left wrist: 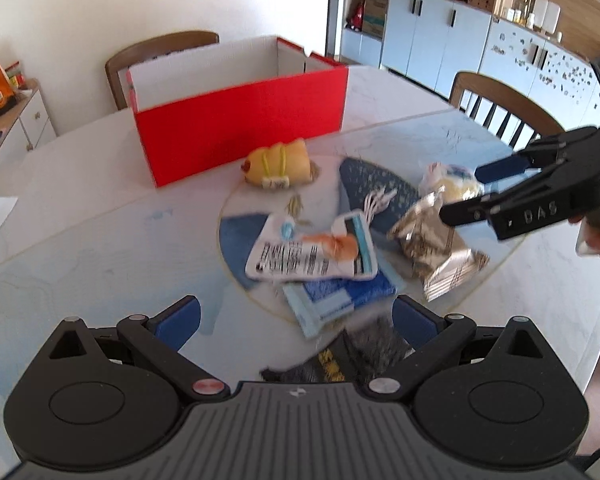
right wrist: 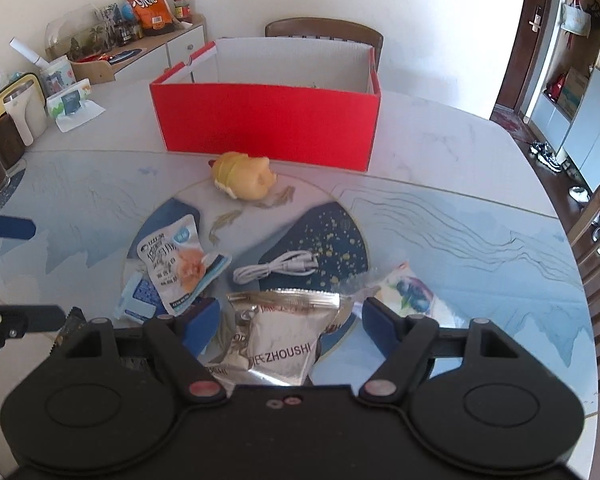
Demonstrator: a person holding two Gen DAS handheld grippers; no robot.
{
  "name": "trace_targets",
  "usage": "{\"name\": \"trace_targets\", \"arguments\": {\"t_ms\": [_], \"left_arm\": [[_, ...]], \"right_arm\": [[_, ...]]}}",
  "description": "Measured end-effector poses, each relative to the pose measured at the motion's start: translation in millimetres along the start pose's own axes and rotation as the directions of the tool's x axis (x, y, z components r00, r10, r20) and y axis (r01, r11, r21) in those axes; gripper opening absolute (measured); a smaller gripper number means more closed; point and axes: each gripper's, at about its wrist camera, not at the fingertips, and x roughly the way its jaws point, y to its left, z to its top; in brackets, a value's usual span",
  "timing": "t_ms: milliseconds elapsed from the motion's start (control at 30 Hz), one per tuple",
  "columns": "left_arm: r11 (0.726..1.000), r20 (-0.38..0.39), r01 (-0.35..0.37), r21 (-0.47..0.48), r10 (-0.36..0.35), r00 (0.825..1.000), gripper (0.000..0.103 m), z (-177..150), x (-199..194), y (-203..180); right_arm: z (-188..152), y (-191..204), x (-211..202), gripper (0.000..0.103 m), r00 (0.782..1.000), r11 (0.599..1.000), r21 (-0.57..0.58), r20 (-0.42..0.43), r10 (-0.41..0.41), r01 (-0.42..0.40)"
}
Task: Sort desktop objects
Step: 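Move both tools back over the snacks on the table, then grasp the black snack bag with the left tool while the right tool grasps the silver ZHOUSHI bag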
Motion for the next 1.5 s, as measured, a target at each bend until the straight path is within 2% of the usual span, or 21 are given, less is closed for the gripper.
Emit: {"name": "trace_targets", "arguments": {"t_ms": [300, 533, 800, 1100, 1333, 1433, 1500], "left_arm": [[0.997, -0.078, 0.003, -0.074, -0.009, 0.997, 0.102, -22.1, 11.3, 1.1], [0.989, -0.134, -0.022, -0.147, 0.002, 0.991, 0.102, -31.6, 19.8, 7.0], [0.976, -0.17, -0.014, -0.218, -0.024, 0.985, 0.098, -36.8, 29.9, 9.8], [0.964, -0.181, 0.006, -0.265, -0.056, 0.982, 0.092, -39.9, 34.1, 10.8], [0.957, -0.187, 0.018, -0.289, -0.075, 0.979, 0.077, -40.6, 37.1, 12.0], [0.959, -0.186, 0.017, -0.284, -0.072, 0.98, 0.073, -40.4, 38.1, 12.1], [0.958, -0.183, 0.018, -0.285, -0.073, 0.98, 0.067, -40.3, 37.5, 12.6]], "right_arm": [[-13.0, -0.7, 16.0, 0.076, 0.999, 1.0, 0.016, -0.033, -0.021, 0.022], [-17.0, -1.0, 25.8, 0.076, 0.998, 0.999, 0.032, -0.048, -0.031, 0.033], [-17.7, -2.4, 39.9, 0.076, 0.997, 0.998, 0.056, -0.068, -0.035, 0.039], [-16.5, 1.6, 50.3, 0.076, 0.996, 0.997, 0.072, -0.094, -0.003, 0.01], [-20.7, 6.5, 56.2, 0.075, 0.993, 0.998, 0.066, -0.12, 0.001, 0.007], [-20.8, 5.1, 56.6, 0.069, 0.993, 0.997, 0.073, -0.12, 0.011, -0.002], [-20.4, 4.5, 56.5, 0.065, 0.993, 0.997, 0.076, -0.119, 0.019, -0.01]]}}
